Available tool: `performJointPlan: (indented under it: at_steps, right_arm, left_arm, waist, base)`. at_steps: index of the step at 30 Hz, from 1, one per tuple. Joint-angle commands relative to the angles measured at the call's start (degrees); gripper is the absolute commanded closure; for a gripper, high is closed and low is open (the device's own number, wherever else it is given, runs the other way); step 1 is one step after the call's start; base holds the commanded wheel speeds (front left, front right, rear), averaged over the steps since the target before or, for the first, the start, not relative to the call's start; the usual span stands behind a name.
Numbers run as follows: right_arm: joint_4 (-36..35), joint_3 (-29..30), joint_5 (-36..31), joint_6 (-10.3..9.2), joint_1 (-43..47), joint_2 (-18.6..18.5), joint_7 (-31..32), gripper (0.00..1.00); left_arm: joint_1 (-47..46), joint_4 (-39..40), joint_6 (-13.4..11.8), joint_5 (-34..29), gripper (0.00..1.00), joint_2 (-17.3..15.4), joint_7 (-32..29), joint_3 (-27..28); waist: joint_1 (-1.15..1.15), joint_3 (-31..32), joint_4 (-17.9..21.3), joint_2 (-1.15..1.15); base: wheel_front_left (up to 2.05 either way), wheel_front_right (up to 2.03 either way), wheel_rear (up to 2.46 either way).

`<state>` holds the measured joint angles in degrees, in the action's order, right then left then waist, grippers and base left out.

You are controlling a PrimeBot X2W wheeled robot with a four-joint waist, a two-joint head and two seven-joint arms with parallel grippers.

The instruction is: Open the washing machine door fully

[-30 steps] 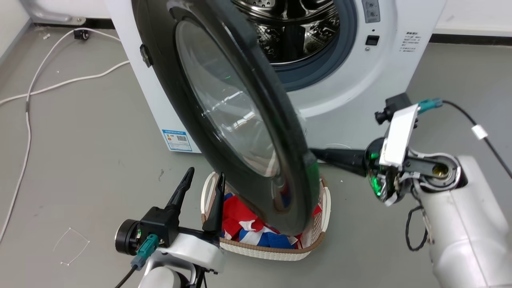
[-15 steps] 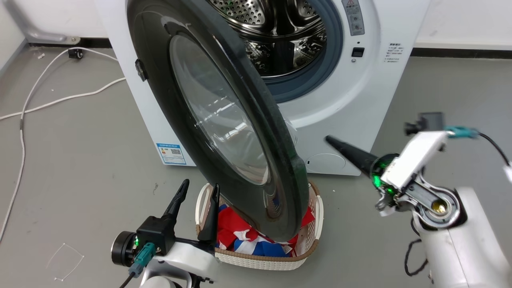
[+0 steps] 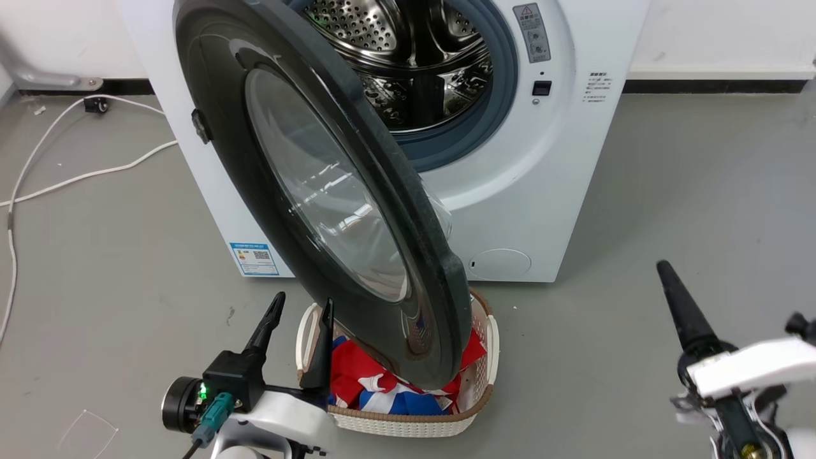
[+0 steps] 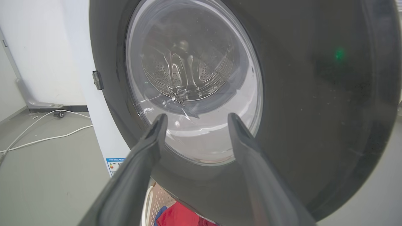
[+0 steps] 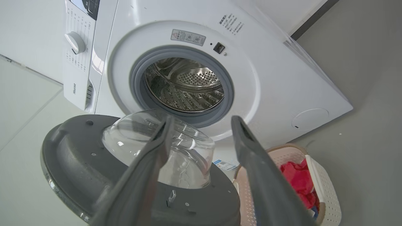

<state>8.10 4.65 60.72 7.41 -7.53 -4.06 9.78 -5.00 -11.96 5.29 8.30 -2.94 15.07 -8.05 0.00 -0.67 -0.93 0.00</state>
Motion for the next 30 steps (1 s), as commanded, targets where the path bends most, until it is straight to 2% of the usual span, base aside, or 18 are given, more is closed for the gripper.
performJointPlan:
  at_steps: [1,5,11,14,17,23,30]
  right_arm:
    - [-0.90,0.49,-1.39,0.15,1.64,0.05,-1.36,0.00]
    - [-3.94,1.49,-7.63,0.15,5.24,-0.21,-6.34,0.00]
    - [-8.70,2.87,-27.32,0.15,7.67,-1.51,-14.30,0.00]
    - [-11.32,3.15,-37.75,0.14,8.55,-1.60,-15.55,0.00]
    - [-12.87,2.47,-45.31,0.14,9.84,-1.19,-14.92,0.00]
    - [-10.66,-0.94,-51.43,0.08,12.04,-0.24,-14.11,0.00]
    - [-6.91,-2.08,-51.77,0.08,11.10,0.64,-15.60,0.00]
  left_arm:
    - [0.45,-0.01,0.06,-0.25,0.00,0.06,0.15,0.33]
    - [0.33,-0.09,0.13,-0.68,0.00,-0.05,0.15,1.21]
    - [0.24,-0.16,-0.12,-1.19,0.00,-0.04,0.15,2.35]
    - [0.48,-0.31,-0.15,-1.48,0.00,-0.03,0.15,2.78]
    - [0.71,-0.51,-0.05,-1.65,0.00,-0.02,0.15,2.92]
    - [0.90,-0.77,0.14,-2.21,0.00,-0.01,0.15,3.13]
    - [1.26,-1.32,0.24,-2.42,0.00,0.00,0.15,2.88]
  waist:
    - [0.00,0.07,0.23,0.00]
    - [0.00,-0.13,0.89,0.00]
    - [0.00,-0.18,1.49,0.00]
    - [0.00,0.15,1.57,0.00]
    - [0.00,0.58,1.44,0.00]
    - [0.00,0.81,1.36,0.00]
    - [0.00,0.91,1.57,0.00]
  base:
    - [0.00,0.00,0.00]
    - [0.00,0.00,0.00]
    - [0.00,0.00,0.00]
    - [0.00,0.00,0.00]
    - [0.00,0.00,0.00]
    - [0.00,0.00,0.00]
    - [0.00,0.00,0.00]
